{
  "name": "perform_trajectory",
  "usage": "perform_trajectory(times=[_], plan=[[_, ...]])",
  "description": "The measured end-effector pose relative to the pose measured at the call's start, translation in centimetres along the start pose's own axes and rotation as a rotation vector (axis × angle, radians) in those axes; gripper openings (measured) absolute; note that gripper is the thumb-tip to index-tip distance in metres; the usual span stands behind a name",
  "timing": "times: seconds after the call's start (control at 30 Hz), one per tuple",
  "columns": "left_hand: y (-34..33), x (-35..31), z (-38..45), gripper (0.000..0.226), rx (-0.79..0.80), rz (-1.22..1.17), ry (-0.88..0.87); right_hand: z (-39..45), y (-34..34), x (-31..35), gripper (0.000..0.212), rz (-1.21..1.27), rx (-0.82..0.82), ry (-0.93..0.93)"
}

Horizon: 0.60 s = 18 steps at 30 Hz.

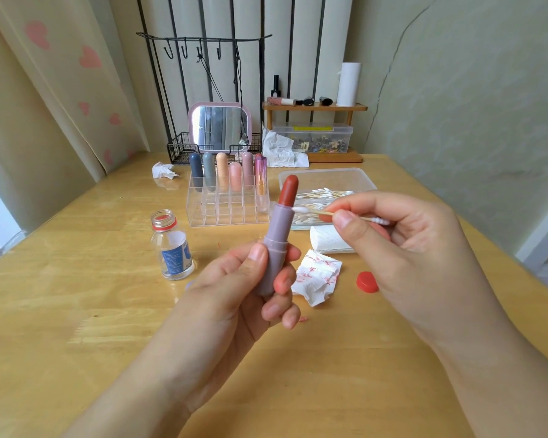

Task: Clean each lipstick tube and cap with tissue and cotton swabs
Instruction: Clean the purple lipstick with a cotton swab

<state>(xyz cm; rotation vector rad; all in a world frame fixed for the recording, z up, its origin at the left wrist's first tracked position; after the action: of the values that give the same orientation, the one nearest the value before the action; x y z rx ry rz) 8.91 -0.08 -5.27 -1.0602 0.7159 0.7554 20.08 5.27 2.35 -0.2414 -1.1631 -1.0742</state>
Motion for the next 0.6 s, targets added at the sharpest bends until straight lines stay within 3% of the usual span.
perform_trajectory(times=[0.6], plan=[[-0.90,0.30,0.17,0.033,0.141,-0.057,0.024,0.48,-0.14,-1.01,0.012,0.061,0.042,-0.032]])
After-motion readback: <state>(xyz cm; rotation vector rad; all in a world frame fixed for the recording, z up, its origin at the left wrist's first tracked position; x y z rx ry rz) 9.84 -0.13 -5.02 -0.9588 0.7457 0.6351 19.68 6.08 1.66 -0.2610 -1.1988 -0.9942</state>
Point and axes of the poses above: each hand's wrist, its own z-axis towards the middle knuckle, its own y-axis out of the back of the hand, x = y × z, the point moved 10 cm from there along z, towards the middle knuckle, and after that the axes turned 13 degrees about x, right-handed, at the moved point
